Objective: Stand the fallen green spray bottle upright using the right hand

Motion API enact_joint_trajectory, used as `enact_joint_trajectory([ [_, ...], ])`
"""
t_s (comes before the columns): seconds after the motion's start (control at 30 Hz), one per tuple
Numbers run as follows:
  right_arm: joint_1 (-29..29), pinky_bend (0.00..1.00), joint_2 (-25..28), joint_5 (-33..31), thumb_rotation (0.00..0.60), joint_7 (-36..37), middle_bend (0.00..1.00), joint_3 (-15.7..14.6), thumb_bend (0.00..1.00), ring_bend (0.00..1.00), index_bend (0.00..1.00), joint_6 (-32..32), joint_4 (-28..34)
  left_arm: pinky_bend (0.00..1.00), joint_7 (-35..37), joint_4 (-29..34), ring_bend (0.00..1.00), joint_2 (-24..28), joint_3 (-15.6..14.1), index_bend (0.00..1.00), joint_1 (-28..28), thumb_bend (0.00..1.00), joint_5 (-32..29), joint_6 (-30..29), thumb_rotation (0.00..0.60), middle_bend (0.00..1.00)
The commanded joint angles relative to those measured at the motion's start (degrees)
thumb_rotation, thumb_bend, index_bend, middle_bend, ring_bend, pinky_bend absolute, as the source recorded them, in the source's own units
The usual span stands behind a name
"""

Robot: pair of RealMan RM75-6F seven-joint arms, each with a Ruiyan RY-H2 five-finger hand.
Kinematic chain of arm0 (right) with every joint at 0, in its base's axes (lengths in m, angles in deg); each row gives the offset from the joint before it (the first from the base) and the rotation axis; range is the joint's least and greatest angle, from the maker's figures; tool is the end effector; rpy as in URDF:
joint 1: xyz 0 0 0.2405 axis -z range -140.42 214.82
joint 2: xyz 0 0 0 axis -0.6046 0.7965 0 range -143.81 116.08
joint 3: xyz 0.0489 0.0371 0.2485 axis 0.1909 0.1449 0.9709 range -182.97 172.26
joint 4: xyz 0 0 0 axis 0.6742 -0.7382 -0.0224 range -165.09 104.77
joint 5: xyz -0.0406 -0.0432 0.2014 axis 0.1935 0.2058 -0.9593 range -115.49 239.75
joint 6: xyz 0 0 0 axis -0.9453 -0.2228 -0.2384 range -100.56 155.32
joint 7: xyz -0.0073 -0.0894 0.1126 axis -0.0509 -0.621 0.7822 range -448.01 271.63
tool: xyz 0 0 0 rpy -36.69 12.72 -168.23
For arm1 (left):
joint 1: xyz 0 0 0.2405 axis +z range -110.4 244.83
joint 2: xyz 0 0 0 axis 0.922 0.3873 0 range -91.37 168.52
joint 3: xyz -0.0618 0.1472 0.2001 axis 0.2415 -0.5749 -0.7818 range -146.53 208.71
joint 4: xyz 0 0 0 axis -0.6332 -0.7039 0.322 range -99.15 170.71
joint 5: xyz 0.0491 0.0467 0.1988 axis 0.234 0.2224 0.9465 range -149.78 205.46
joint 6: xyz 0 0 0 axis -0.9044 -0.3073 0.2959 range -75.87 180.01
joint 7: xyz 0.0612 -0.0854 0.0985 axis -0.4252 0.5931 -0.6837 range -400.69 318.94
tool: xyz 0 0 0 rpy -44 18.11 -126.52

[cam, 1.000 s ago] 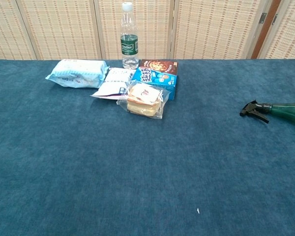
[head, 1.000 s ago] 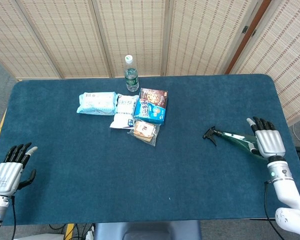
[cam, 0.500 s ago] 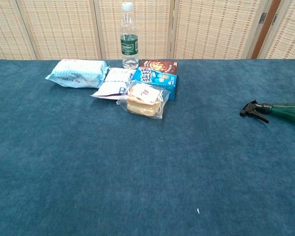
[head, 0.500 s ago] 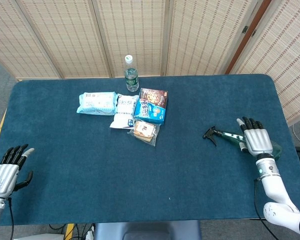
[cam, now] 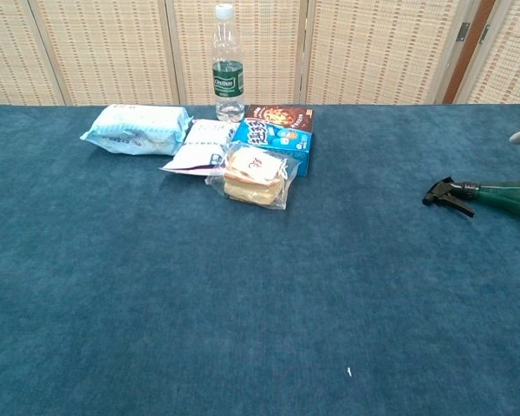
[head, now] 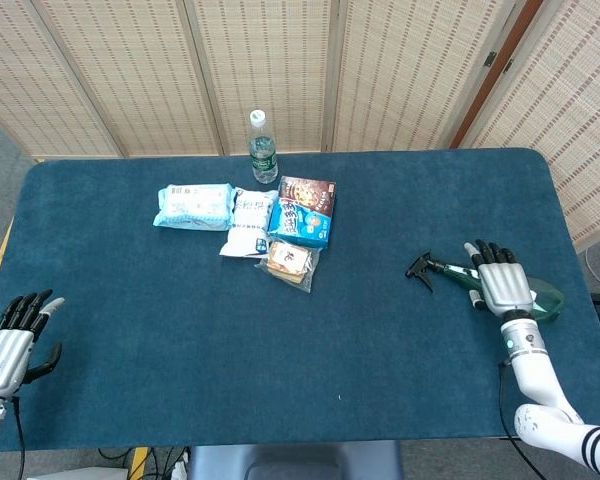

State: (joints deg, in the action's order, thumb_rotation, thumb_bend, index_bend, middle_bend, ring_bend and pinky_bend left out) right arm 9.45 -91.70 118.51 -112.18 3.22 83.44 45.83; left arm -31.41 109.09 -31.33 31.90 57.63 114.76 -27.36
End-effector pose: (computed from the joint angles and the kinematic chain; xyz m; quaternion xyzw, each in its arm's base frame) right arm -0.3197 -0.3241 0.0805 0.6627 -0.3967 0.1992 0.6031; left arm -0.3580 0.2070 0.1455 -0.6380 -0.3796 -0.3532 0.5693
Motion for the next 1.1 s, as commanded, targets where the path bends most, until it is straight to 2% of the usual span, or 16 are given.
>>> enact_joint_trajectory([
  [0.03,0.0,0.12,-0.7,-0.1,0.600,0.4,0.08,-0.2,0.31,0.00,0.05,-0.2,-0.9,0.00,0.4,-0.4,0.00,0.0,-0.1,0.12,0.1,0.45,0.1,-0.1,0.600,0.07],
  [0.17,-0.1,0.12,-1.8,0.0,0.600,1.0,0.10,-0.4,0.31,0.01,0.05,-0.5,-2.2,0.00,1.0,-1.1,0.00,-0.3,-0.4,0.12,0.3,0.45,0.2,-0.2,0.600,0.07],
  [0.73,-2.1,0.12,-6.3,0.1,0.600,2.2,0.11,-0.1,0.31,0.01,0.05,-3.0,-7.0,0.00,4.9,-5.2,0.00,-1.5,-0.9,0.12,0.9,0.45,-0.2,0.2,0.600,0.07],
  [1.1,-2.6,0.12,-8.8,0.2,0.600,2.9,0.13,-0.2,0.31,0.03,0.05,-4.0,-9.7,0.00,5.3,-5.5,0.00,-1.3,-1.1,0.12,1.6,0.45,0.0,-0.6,0.600,0.07],
])
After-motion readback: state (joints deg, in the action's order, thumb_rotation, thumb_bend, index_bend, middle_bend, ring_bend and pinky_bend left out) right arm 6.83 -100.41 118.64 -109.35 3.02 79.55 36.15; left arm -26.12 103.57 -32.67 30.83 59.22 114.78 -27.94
